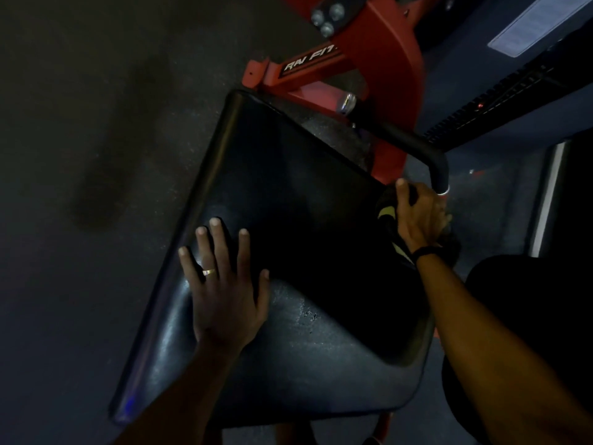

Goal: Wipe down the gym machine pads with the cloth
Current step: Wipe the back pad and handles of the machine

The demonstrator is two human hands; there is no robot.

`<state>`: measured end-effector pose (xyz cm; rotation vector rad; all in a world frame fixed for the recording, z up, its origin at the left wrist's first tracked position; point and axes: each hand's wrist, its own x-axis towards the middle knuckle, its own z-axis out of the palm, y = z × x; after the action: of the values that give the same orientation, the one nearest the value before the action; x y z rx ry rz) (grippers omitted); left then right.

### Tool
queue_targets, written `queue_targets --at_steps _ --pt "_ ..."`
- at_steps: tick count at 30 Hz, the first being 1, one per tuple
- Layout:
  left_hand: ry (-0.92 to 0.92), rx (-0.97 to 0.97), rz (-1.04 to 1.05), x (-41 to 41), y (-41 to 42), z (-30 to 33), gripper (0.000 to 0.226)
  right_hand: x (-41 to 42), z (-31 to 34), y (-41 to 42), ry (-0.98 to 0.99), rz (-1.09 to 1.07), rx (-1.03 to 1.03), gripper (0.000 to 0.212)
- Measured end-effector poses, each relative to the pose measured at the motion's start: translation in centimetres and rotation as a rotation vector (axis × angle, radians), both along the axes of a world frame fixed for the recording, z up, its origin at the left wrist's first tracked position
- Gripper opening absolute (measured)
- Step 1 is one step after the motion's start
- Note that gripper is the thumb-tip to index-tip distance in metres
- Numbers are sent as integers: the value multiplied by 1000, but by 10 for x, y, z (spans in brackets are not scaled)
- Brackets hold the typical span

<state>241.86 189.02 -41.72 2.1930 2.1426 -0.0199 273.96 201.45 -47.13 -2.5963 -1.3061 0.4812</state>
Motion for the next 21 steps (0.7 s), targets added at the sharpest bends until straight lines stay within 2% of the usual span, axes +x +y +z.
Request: queue_targets --at_steps 4,8,13,17,21 --pt "3 0 -2 0 0 -2 70 -56 14 29 117 129 131 74" --pt "10 6 -9 0 0 -2 69 -119 26 59 148 225 181 77" --pt "7 27 -7 0 0 -1 67 -193 50 97 111 388 307 58" --pt "-7 47 -3 0 0 -1 65 -232 57 111 -72 488 344 63" --pt "-2 58 1 -1 -1 -2 64 -232 58 102 -115 469 402 59"
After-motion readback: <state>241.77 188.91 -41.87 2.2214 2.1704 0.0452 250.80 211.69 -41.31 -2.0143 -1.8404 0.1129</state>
